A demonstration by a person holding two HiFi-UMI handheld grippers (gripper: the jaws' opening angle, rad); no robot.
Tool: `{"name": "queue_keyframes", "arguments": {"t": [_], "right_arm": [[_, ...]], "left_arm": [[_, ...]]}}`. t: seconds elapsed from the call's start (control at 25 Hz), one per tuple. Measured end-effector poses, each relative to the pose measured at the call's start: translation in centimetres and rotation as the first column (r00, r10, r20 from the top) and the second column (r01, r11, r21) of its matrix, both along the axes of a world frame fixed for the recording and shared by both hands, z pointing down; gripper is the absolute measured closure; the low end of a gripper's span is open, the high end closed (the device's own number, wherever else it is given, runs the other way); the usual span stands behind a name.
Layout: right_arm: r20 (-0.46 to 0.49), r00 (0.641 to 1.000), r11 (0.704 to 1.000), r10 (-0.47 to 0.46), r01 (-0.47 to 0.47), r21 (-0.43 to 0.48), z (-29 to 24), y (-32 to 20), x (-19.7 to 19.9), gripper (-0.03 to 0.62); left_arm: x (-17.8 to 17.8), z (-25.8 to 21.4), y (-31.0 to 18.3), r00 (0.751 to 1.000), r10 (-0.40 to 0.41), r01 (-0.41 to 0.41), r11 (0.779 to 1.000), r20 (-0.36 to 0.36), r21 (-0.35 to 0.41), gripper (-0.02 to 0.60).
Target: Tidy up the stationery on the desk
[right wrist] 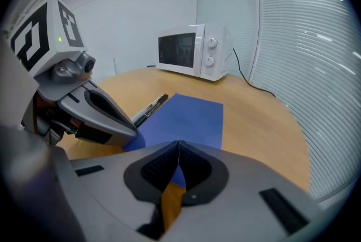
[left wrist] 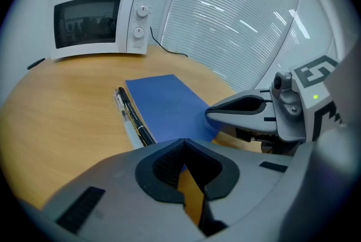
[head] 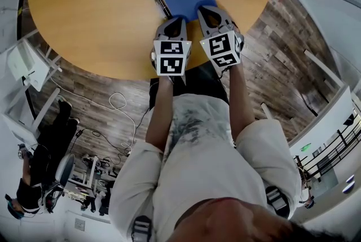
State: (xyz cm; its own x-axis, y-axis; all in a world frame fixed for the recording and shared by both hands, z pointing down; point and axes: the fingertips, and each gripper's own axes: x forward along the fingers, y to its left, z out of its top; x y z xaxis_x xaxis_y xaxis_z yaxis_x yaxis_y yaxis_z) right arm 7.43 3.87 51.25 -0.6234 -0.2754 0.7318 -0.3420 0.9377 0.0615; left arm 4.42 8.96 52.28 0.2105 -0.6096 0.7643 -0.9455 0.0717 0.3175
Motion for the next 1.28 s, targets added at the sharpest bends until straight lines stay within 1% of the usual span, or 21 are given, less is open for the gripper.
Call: {"name": "queue_keyframes", "arguments": {"t": [0.2,0.4,0.64,0.76,0.92,1.08,1.28], "right_arm": [[0.056,0.998,1.000,-0.029,0.029,0.007,-1.7,0.2,-1.3,0.531],[0.113,0.990,0.996,-0.088,0.088,0.013,-3.3,0.6,-2.5,0.531],[0.156,0.975,0.987,-0.158,0.158,0.011,-5.4,0.5,-3.3,0.531],[0.174,0.966,0.981,-0.193,0.193,0.015,-6.1,0.3,-3.4,0.531],[0.214,0.953,0.976,-0.213,0.215,0.013,-7.5,0.1,-3.3,0.531],[0.234,0.946,0.973,-0.226,0.230,0.011,-8.5,0.1,-3.2,0.531],[0.260,0.937,0.970,-0.233,0.243,-0.004,-9.2,0.4,-3.0,0.531]], "left_arm": [[-0.9,-1.7,-0.5,1.000,-0.016,0.015,0.995,0.013,0.095,0.574],[-2.3,-3.3,-0.4,0.998,-0.064,0.060,0.979,0.017,0.194,0.574],[-4.0,-4.7,-0.2,0.990,-0.127,0.103,0.950,0.061,0.296,0.574],[-4.6,-5.8,-0.2,0.985,-0.152,0.116,0.930,0.078,0.349,0.574],[-5.0,-7.7,-0.3,0.981,-0.168,0.113,0.902,0.096,0.418,0.574],[-5.3,-9.1,-0.3,0.978,-0.183,0.118,0.880,0.098,0.460,0.574],[-5.3,-9.9,-0.2,0.976,-0.188,0.115,0.869,0.106,0.481,0.574]]}}
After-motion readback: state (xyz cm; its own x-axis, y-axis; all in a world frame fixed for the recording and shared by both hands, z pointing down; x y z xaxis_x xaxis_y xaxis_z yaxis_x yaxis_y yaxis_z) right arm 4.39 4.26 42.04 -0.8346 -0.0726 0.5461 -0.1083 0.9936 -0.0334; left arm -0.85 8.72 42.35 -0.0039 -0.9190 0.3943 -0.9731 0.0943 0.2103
